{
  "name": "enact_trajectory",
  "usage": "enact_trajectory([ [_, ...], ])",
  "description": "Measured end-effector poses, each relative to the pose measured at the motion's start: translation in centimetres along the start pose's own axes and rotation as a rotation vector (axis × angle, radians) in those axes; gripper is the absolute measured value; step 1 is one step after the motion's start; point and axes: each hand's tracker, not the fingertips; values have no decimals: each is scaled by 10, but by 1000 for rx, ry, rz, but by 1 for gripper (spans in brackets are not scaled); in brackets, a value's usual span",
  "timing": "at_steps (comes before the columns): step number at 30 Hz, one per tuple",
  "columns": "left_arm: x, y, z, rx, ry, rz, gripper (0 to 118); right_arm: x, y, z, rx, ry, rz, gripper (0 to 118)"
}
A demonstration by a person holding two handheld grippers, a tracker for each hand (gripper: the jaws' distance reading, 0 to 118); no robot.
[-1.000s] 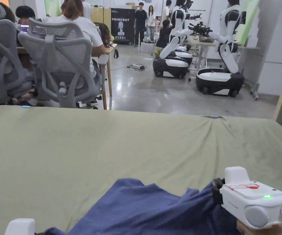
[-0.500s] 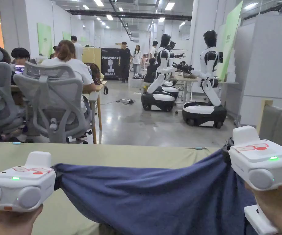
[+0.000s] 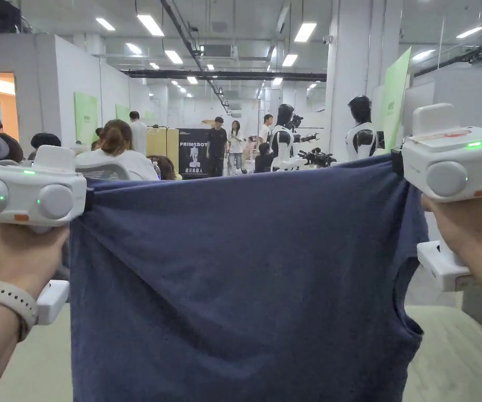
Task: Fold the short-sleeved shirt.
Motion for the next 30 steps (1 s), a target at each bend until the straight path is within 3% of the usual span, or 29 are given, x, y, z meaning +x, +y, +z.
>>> enact_trajectory([
  [8,-8,17,-8,31,0,11,5,-11,2,-28,32,-2,-57,3],
  [14,4,-76,-28,-117,-32,45,5,-27,-91,-23,-101,24,-58,3],
  [17,9,-120,-10,-104,-34,78,5,-21,-129,-5,-119,17,-101,3],
  [22,7,-160,46,-164,-114,73,5,5,-164,50,-148,53,-113,3],
  [30,-12,-270,169,-315,-182,47,5,20,-268,201,-353,204,-1,3],
])
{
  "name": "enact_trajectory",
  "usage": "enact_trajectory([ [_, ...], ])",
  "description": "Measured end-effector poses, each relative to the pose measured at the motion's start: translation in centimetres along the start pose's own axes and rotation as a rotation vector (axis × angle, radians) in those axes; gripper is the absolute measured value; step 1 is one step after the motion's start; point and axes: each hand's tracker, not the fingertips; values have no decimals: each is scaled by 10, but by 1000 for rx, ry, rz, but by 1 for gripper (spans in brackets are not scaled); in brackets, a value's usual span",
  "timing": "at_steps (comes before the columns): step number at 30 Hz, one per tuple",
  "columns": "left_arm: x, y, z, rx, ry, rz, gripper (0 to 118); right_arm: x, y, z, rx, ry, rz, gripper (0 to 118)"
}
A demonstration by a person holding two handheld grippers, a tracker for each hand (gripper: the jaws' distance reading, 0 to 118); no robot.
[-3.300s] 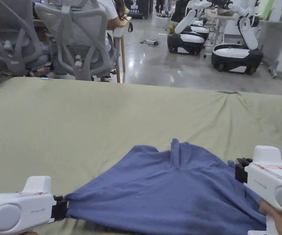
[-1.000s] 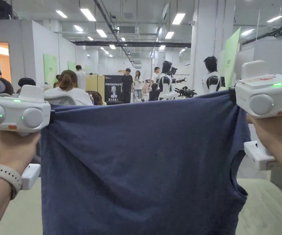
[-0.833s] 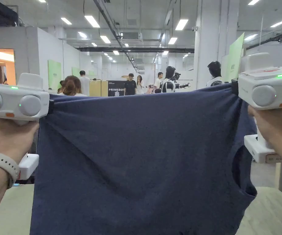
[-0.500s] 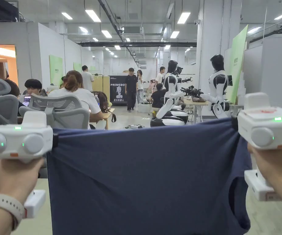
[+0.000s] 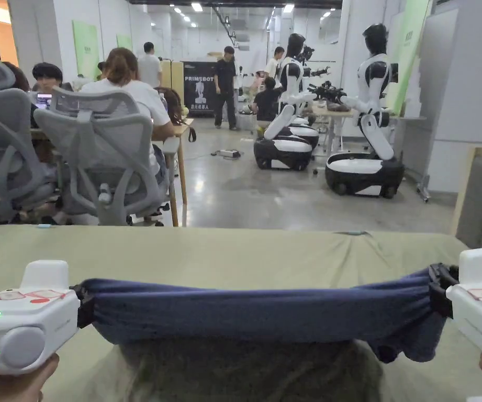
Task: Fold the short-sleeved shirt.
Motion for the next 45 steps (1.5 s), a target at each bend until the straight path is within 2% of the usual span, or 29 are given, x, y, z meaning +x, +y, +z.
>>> enact_trajectory([
  [2,-4,-51,13,-73,-7,31,5,-10,-52,14,-110,30,31,3],
  [6,-13,-145,21,-260,-24,149,5,-30,-155,19,-388,88,10,3],
  [9,-15,-189,22,-349,-12,170,5,-36,-198,15,-556,147,-9,3],
  [10,-17,-195,22,-348,-26,184,6,-35,-204,16,-558,143,-17,3],
  [12,-21,-197,25,-344,-24,207,12,-32,-199,18,-537,139,-33,3],
  [13,-25,-195,24,-335,-18,209,26,-32,-193,21,-529,142,-35,10],
  [14,-25,-190,29,-311,-17,210,46,-32,-183,25,-506,147,-48,30],
  [15,-23,-183,34,-267,-24,202,73,-33,-172,30,-474,144,-58,65],
  [16,-18,-176,39,-225,-30,180,105,-39,-160,35,-429,143,-58,108],
  [17,-9,-168,44,-177,-28,144,118,-47,-148,41,-376,154,-65,118],
  [18,1,-160,50,-113,-41,103,118,-55,-135,51,-286,177,-84,117],
  [21,32,-146,49,-118,-61,33,118,-90,-111,59,-216,190,-128,117],
  [22,40,-145,49,-125,-80,23,115,-101,-107,61,-210,185,-134,114],
  [23,47,-144,48,-130,-87,13,109,-109,-105,65,-213,186,-130,104],
  [24,52,-144,49,-121,-92,11,94,-117,-105,66,-211,187,-124,85],
  [25,58,-144,51,-118,-96,12,65,-123,-105,66,-210,188,-119,38],
  [26,58,-144,50,-134,-114,25,36,-129,-106,65,-219,185,-104,9],
  [27,56,-144,49,-179,-158,45,13,-133,-108,63,-239,186,-90,1],
  [28,53,-144,48,-202,-173,40,0,-135,-110,64,-249,191,-85,0],
  [29,51,-144,51,-198,-160,28,0,-134,-111,64,-255,210,-85,0],
  [31,32,-138,50,-214,-150,29,0,-131,-111,64,-279,227,-92,0],
  [33,3,-131,46,-252,-148,109,0,-125,-112,65,-278,214,-85,0],
  [36,-28,-128,36,-314,-60,62,0,-114,-114,67,-279,201,-88,0],
  [39,-49,-131,32,-348,-72,116,0,-105,-117,65,-286,184,-88,0],
  [40,-52,-132,31,-352,-78,128,5,-102,-118,64,-286,177,-87,0],
  [41,-55,-136,28,-365,-78,129,29,-99,-118,63,-291,172,-84,0],
  [43,-52,-144,22,-414,-102,117,108,-92,-121,61,-302,157,-80,0],
  [44,-47,-149,20,-420,-104,96,118,-88,-122,60,-307,152,-81,0],
  [45,-43,-153,20,-409,-108,65,111,-83,-124,59,-312,148,-83,0],
])
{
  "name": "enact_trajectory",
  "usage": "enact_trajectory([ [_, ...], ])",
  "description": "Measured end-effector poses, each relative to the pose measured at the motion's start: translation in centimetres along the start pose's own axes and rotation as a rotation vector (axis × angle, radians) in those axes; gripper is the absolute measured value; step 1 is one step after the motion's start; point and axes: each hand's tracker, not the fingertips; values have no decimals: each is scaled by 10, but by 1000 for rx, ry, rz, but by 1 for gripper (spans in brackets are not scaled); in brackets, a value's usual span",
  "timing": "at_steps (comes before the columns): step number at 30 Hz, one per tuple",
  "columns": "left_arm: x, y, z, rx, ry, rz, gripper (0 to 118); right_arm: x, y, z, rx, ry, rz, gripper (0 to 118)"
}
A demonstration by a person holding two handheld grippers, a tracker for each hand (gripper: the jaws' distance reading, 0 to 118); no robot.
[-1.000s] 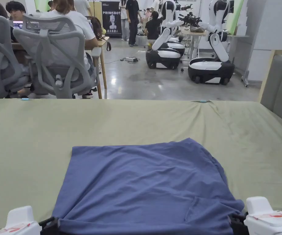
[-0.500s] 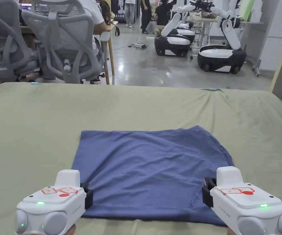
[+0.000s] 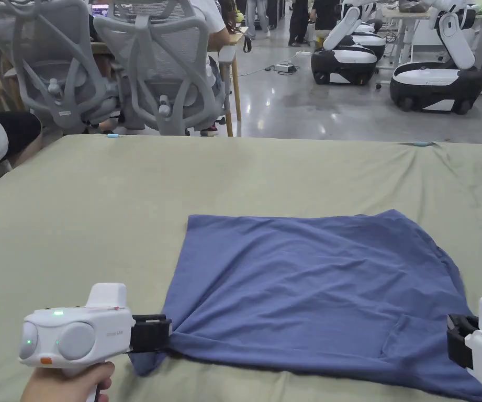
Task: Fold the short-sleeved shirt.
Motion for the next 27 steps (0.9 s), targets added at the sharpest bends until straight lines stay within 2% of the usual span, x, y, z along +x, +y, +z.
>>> enact_trajectory([
  [3,7,-10,-16,-51,-13,-4,98,18,-5,0,-17,-22,-12,0],
  [4,7,-13,-21,-57,-13,-2,76,25,-6,0,-26,-34,-16,0],
  [5,6,-15,-26,-77,-23,7,33,33,-9,-1,-44,-41,-10,0],
  [6,5,-16,-30,-84,-20,16,2,41,-12,-2,-58,-50,-2,0],
  [9,9,-18,-37,-94,-33,27,1,62,-23,-6,-83,-60,20,4],
  [10,10,-18,-37,-88,-32,25,1,67,-28,-6,-86,-66,26,25],
  [12,15,-18,-24,-62,-16,16,1,79,-38,-9,-83,-28,38,91],
  [13,16,-18,-24,-58,-16,17,1,83,-42,-11,-102,-5,36,116],
  [14,17,-18,-23,-53,-17,20,1,84,-48,-14,-114,-10,28,118],
  [16,21,-18,-19,-47,-13,19,1,85,-57,-19,-110,6,20,110],
  [18,25,-18,-20,-50,-8,14,1,84,-64,-33,-166,24,5,94],
  [21,26,-19,-20,-61,-6,12,1,87,-76,-57,-245,99,-46,42],
  [22,26,-20,-20,-63,-6,13,1,89,-80,-65,-267,123,-65,33],
  [23,27,-21,-20,-65,-6,14,1,90,-82,-68,-258,156,-92,33],
  [25,26,-20,-15,-64,-2,12,0,91,-77,-62,-220,139,-98,11],
  [27,26,-17,-5,-39,4,9,0,91,-66,-49,-177,137,-99,7],
])
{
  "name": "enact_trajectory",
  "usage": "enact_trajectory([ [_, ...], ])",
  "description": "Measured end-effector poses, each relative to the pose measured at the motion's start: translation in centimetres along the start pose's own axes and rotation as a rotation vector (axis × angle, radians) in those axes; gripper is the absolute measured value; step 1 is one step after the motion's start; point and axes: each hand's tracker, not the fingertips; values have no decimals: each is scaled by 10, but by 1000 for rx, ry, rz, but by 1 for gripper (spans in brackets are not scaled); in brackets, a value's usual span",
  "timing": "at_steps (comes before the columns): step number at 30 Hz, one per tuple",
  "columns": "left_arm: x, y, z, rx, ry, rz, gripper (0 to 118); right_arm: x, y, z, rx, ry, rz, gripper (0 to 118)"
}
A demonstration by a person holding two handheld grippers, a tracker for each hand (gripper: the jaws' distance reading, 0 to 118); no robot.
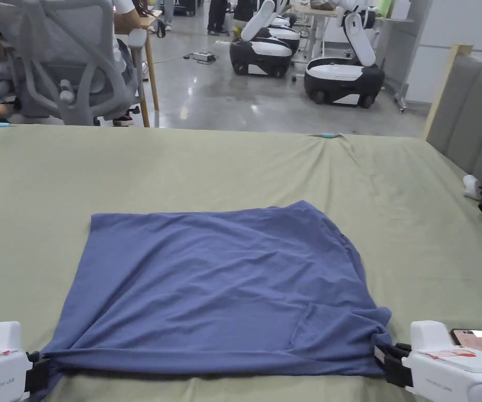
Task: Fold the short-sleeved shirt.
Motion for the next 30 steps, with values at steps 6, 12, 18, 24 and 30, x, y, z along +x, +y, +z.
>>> enact_trajectory([
  [6,8,36,20,78,26,-62,0,-8,46,33,60,-23,27,7],
  [12,16,96,-16,78,58,-128,0,-12,112,2,98,-77,63,7],
  [18,17,149,-97,22,114,-136,0,-9,152,-79,73,-105,-3,7],
  [24,25,165,-140,-36,135,-151,2,-4,154,-129,15,-184,-35,11],
  [30,33,142,-84,173,139,-51,81,-24,138,-82,123,-116,-37,105],
])
